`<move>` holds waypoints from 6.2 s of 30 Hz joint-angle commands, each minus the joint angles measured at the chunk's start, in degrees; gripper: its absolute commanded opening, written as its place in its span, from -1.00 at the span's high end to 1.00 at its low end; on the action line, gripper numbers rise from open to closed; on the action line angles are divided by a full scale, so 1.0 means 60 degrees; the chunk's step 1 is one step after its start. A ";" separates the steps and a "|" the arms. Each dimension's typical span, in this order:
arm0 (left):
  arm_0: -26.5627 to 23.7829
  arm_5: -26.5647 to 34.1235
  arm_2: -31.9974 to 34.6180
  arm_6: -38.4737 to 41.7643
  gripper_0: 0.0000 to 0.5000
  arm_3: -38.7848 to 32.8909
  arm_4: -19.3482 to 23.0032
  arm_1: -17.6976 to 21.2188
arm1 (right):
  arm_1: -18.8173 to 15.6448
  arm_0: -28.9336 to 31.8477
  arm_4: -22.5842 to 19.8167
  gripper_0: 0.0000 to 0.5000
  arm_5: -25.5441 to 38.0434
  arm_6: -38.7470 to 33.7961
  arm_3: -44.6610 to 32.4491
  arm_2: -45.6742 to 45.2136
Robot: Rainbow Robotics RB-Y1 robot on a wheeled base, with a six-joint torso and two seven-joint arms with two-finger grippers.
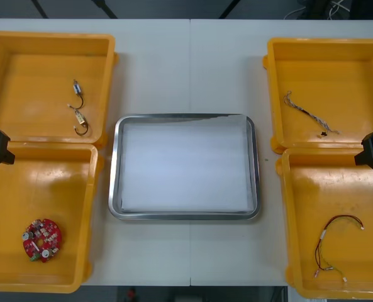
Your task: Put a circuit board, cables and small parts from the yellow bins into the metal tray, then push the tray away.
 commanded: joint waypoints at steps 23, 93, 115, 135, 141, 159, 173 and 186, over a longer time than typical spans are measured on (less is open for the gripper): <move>0.0036 -0.0082 0.0236 -0.0433 -1.00 -0.0184 -0.0084 0.0519 | 0.0013 0.0110 0.0014 -1.00 -0.0056 0.0112 -0.0027 -0.0285; 0.1413 -0.0917 0.1642 -0.3436 -1.00 0.0753 0.1117 0.0621 | -0.0119 0.2659 -0.0030 -1.00 -0.0949 -0.5117 -0.1038 0.0199; 0.5002 -0.2352 0.3283 -0.4550 -1.00 -0.1605 0.0897 0.0489 | 0.1390 0.3728 0.1449 -1.00 -0.1579 -0.5630 -0.1404 0.0433; 0.5486 -0.4227 0.0954 -0.5121 -1.00 -0.2206 -0.1168 0.0416 | 0.2503 0.3728 0.3178 -1.00 -0.2121 -0.5703 -0.0994 0.1678; 0.5998 -0.4725 0.0881 -0.5341 -1.00 -0.2206 -0.1314 0.0416 | 0.2518 0.3713 0.3764 -1.00 -0.2517 -0.5733 -0.0745 0.2118; 0.6526 -0.6044 -0.0042 -0.5780 -1.00 -0.1869 -0.2896 0.0416 | 0.2738 0.3699 0.3778 -1.00 -0.2678 -0.5659 -0.0320 0.2352; 0.6423 -0.6600 -0.0892 -0.5985 -1.00 -0.1664 -0.3570 0.0519 | 0.2738 0.3611 0.3749 1.00 -0.2649 -0.5498 -0.0305 0.2411; 0.6365 -0.6864 -0.1185 -0.6029 -1.00 -0.1561 -0.3761 0.0519 | 0.2562 0.2688 0.3910 1.00 -0.1389 -0.5088 -0.0832 0.2103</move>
